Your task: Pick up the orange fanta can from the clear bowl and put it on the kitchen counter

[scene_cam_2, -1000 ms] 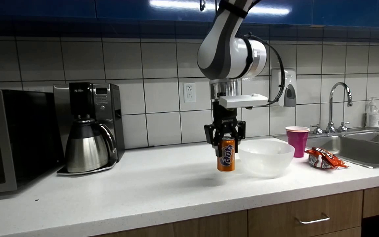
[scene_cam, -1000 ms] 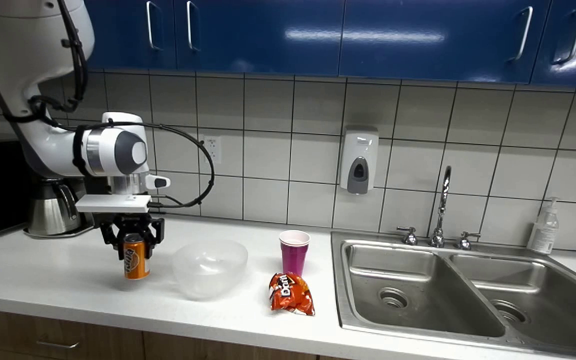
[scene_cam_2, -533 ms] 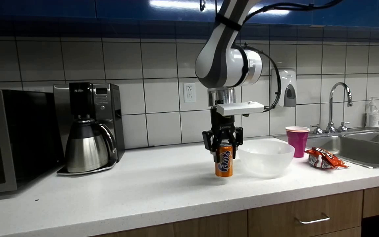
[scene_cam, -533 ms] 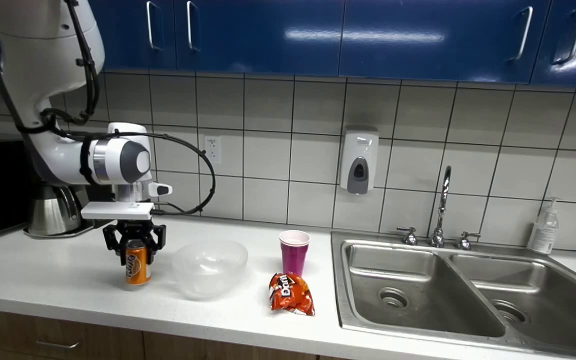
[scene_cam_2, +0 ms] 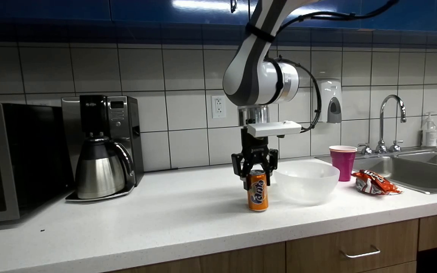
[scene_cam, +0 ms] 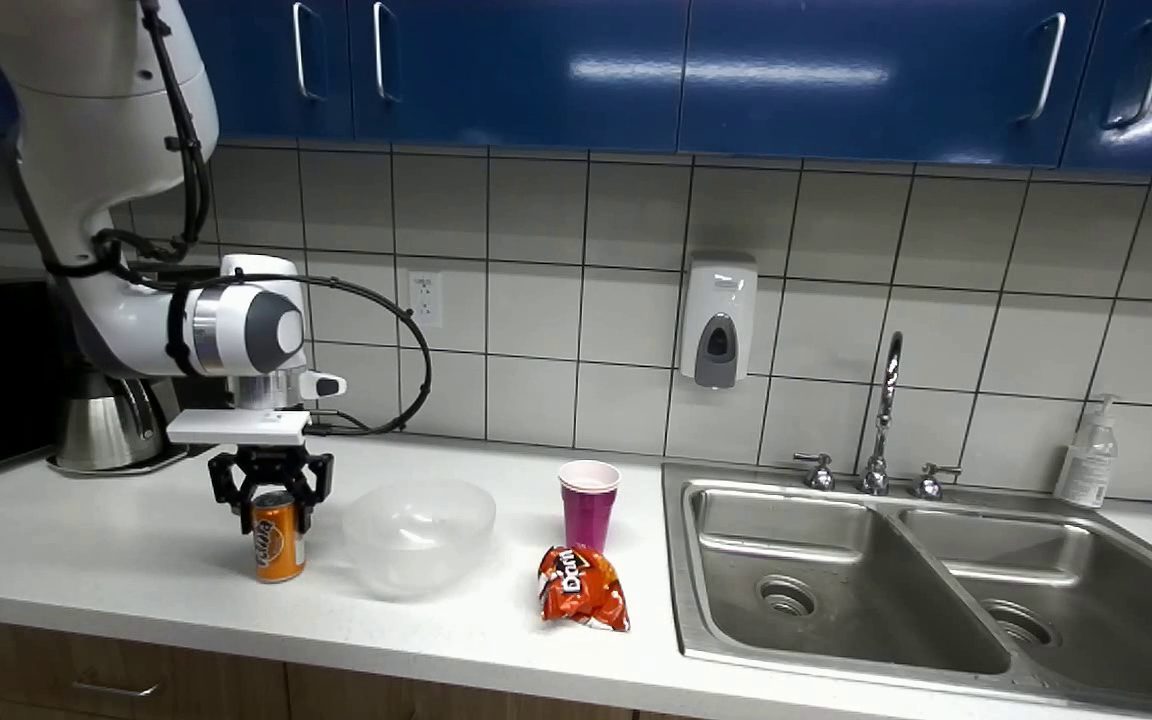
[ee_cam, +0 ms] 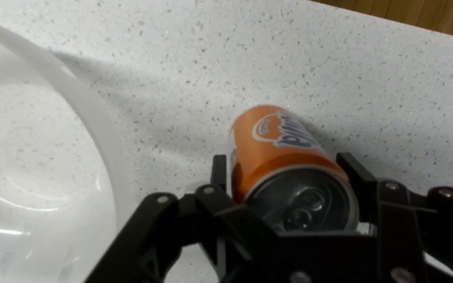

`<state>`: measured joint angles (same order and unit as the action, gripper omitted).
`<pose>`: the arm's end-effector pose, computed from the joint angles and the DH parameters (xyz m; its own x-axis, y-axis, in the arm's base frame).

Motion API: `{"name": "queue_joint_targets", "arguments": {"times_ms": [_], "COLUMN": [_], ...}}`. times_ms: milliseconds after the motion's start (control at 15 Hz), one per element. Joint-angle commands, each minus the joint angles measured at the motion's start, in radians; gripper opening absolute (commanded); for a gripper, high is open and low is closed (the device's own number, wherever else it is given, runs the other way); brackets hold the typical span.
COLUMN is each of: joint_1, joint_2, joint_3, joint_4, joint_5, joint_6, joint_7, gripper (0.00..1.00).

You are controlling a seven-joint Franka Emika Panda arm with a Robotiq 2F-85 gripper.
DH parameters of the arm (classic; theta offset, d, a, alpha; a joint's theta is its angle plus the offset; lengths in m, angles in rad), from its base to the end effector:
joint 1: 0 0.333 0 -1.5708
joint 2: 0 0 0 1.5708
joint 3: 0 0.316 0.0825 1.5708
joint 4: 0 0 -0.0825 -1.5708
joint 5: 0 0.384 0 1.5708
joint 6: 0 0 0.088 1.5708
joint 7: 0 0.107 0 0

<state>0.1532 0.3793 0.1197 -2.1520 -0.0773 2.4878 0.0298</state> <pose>0.5438 0.1529 0.2194 0.9552 0.2932 -0.0396 0.2935 -0.9560 0.0015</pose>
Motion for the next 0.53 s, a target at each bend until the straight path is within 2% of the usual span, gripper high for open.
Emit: {"name": "queue_joint_targets", "arguments": {"times_ms": [0, 467], "joint_1": [0.005, 0.003], "joint_2": [-0.007, -0.062], "joint_3": [0.003, 0.006], "joint_4": [0.025, 0.035], "joint_5": [0.016, 0.022], "joint_6": [-0.018, -0.036], "joint_7": [0.003, 0.000], "gripper": [0.99, 1.00]}}
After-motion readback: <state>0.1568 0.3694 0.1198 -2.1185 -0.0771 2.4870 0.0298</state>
